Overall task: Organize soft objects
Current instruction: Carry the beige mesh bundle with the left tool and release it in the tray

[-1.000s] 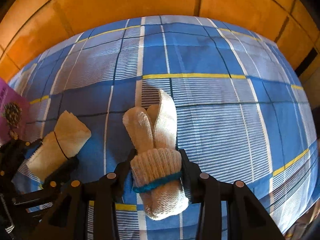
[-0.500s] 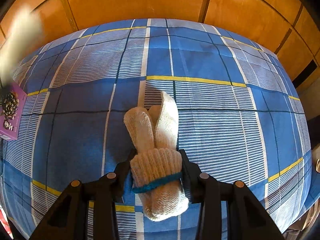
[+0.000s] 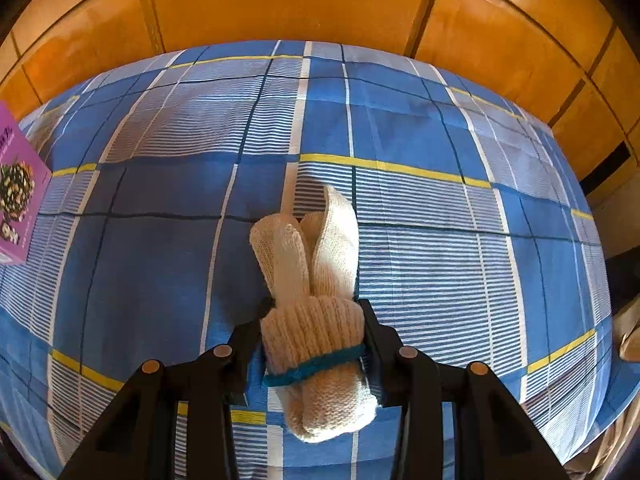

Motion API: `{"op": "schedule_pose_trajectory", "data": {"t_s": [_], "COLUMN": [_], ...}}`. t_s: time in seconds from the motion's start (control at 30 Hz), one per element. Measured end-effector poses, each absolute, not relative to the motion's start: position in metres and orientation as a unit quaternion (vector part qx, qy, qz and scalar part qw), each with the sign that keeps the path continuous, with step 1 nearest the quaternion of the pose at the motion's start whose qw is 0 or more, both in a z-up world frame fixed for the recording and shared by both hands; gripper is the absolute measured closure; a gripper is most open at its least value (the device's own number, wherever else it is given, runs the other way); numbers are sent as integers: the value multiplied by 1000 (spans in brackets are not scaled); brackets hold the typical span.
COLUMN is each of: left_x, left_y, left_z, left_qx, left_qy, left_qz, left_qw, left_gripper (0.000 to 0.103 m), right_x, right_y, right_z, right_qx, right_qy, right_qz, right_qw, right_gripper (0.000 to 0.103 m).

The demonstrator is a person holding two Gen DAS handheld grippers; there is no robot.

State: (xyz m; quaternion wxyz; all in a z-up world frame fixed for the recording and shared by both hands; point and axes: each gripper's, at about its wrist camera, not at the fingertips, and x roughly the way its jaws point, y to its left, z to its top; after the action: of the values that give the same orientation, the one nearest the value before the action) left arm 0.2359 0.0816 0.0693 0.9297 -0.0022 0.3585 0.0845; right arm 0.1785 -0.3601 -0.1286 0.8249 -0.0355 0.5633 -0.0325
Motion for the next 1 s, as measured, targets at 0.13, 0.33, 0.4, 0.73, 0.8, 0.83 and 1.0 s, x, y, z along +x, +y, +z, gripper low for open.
{"op": "schedule_pose_trajectory", "data": {"t_s": [0.13, 0.33, 0.4, 0.73, 0.8, 0.83, 1.0], "left_x": [186, 101, 83, 8, -1, -4, -18], "left_y": [131, 169, 173, 203, 209, 212, 223], "left_z": [47, 13, 4, -23, -27, -28, -35], "left_qx": [-18, -24, -26, -48, -57, -62, -77], "left_qy": [358, 335, 331, 320, 321, 320, 323], "left_qz": [124, 153, 158, 194, 199, 200, 204], "left_qw": [925, 929, 930, 926, 924, 924, 921], "left_gripper": [62, 61, 61, 60, 60, 60, 60], "right_x": [177, 175, 174, 170, 170, 170, 172], "right_y": [-355, -342, -339, -334, -333, -333, -334], "right_z": [-128, -129, -130, -132, -133, -133, -134], "right_qx": [-53, -106, -119, -150, -158, -159, -157], "right_qy": [558, 545, 542, 522, 519, 519, 519], "right_qz": [-37, -45, -48, -52, -53, -54, -56], "right_qw": [827, 830, 830, 838, 838, 838, 838], "right_gripper": [64, 65, 65, 64, 65, 65, 65]}}
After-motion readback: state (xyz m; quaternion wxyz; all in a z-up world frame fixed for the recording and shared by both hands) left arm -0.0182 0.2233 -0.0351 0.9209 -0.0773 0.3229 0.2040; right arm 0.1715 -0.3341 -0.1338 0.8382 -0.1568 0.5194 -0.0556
